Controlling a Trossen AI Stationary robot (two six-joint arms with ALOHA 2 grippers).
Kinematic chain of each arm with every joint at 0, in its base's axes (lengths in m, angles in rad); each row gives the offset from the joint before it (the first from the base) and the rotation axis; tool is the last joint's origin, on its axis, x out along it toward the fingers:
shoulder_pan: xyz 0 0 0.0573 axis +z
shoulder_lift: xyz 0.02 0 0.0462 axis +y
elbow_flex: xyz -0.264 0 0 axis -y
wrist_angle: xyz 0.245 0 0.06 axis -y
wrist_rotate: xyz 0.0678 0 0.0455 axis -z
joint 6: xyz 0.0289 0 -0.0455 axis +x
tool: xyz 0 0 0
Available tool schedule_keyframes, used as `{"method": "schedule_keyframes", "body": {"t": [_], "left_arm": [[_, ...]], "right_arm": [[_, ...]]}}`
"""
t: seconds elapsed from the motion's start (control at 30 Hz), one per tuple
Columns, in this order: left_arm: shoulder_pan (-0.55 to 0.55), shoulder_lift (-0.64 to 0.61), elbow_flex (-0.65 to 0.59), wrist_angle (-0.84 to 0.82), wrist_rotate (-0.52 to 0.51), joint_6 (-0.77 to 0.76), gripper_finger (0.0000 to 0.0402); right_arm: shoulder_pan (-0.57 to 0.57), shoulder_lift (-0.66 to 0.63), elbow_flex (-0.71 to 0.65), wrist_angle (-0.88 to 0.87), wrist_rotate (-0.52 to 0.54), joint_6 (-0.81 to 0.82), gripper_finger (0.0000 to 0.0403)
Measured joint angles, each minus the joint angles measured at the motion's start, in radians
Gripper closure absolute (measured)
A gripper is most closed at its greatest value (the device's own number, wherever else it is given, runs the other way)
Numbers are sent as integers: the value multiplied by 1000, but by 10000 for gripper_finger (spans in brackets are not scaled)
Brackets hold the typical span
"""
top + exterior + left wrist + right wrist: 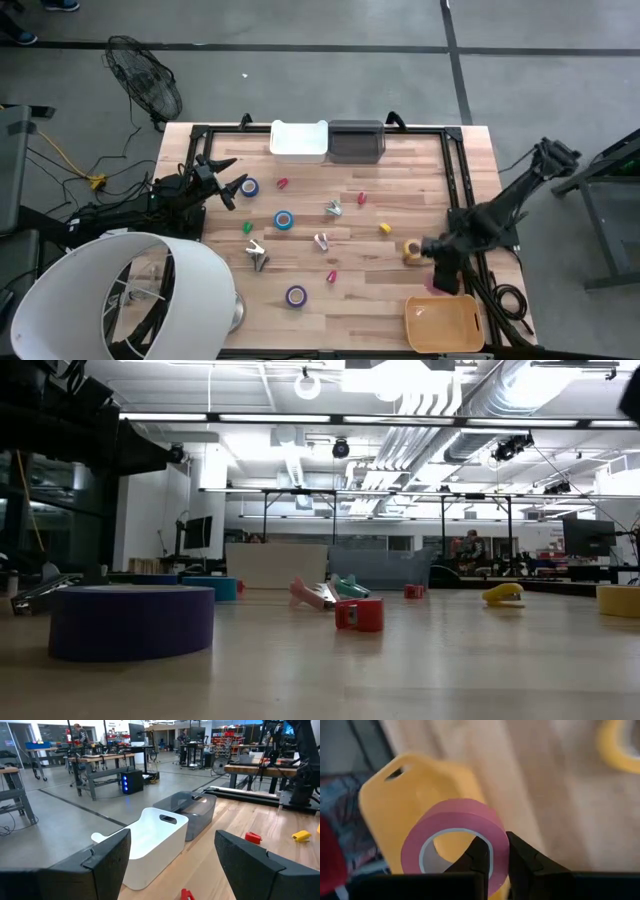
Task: Pick and place Stapler, Stapler remover, tape
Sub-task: Put the pink tape into the yellow bin
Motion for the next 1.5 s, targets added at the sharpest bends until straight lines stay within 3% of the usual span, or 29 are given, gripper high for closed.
{"method": "schedule_keyframes", "body": {"t": [0.23,0.43,0.9,1.17,1.5], "left_arm": [[0,0,0,0,0,0,117],[0,0,0,0,0,0,117],[0,0,0,0,0,0,117],[0,0,0,0,0,0,117],[0,0,0,0,0,0,117]], "right_arm": [[153,113,1,173,41,5,372],[207,214,92,125,128,42,372],[251,513,333,-18,155,599,372],[271,617,375,-58,158,903,372],[270,657,374,-67,198,1073,355]]}}
